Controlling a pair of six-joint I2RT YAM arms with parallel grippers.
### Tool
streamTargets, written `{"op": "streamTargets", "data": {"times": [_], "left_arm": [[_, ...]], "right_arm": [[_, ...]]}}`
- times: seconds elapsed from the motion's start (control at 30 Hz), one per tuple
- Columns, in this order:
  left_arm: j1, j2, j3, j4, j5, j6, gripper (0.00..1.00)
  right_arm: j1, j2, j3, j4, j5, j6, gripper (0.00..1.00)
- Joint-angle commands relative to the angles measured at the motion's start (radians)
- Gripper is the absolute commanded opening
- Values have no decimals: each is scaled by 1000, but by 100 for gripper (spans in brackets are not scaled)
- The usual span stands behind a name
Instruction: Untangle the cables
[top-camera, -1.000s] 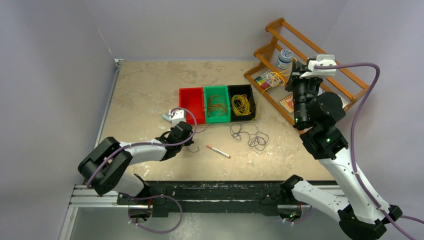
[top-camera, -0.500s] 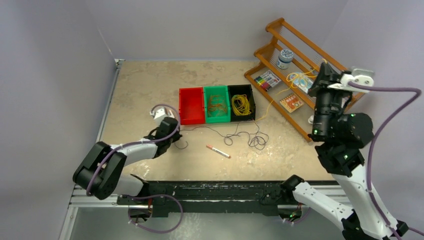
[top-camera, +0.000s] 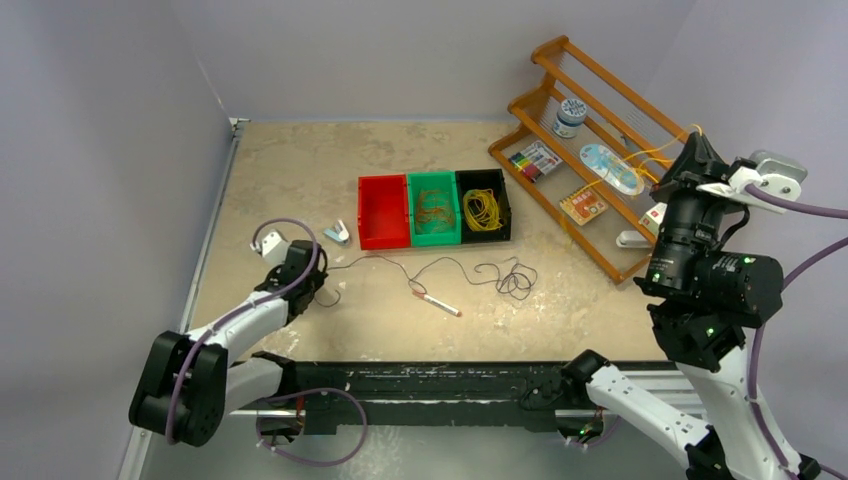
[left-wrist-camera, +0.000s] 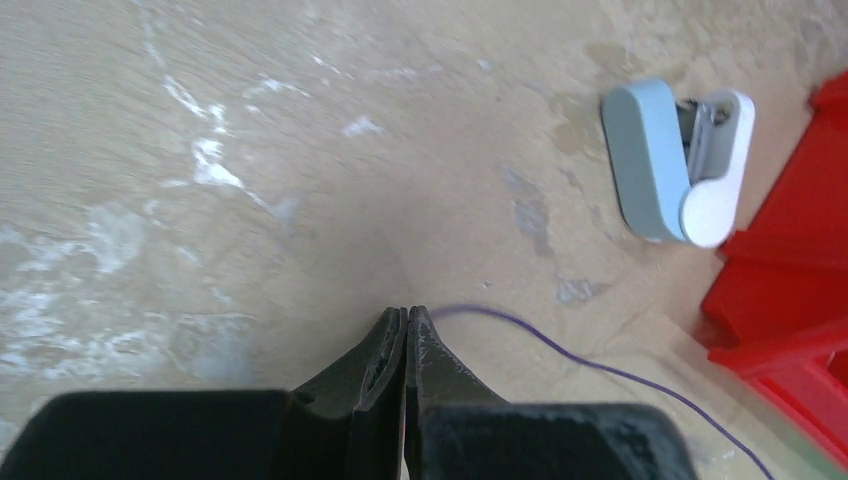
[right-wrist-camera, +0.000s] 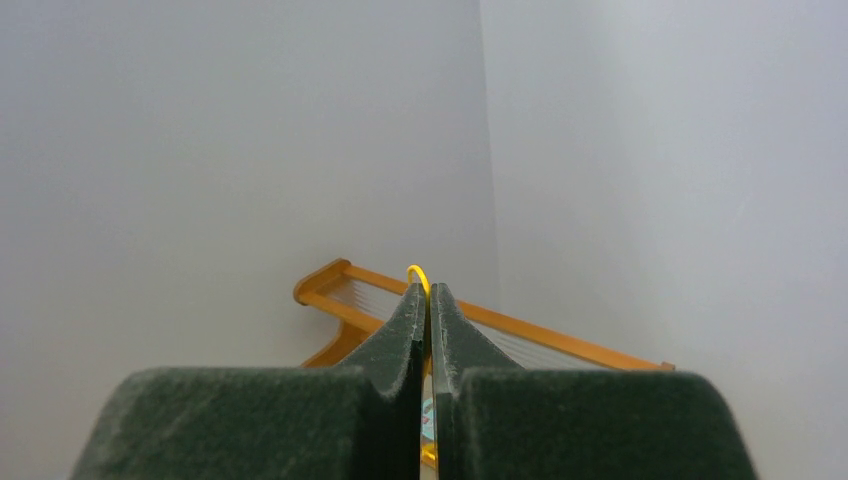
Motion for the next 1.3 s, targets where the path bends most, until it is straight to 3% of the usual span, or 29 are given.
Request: {"op": "streamTargets", "data": {"times": [0.0, 0.23, 0.53, 0.87, 1.07, 1.27], "left_arm": [[72, -53, 4, -53, -39, -10, 0], [129, -60, 11, -58, -5, 45, 0], [129, -147, 19, -25, 93, 145, 0], [129, -243, 135, -51, 200, 262, 35], [129, -202, 198, -26, 323, 314, 40], [129, -186, 251, -33, 370, 337, 43]], "right_arm": [[-4, -12, 29, 78, 45, -63, 0], [-4, -12, 28, 80, 43, -62, 0], [-4, 17, 50, -94, -194, 76, 0], [-4, 155, 119, -260, -352, 206, 0], [-4, 297, 173, -355, -419, 279, 0], [-12, 394, 172, -340, -451, 318, 0]]}}
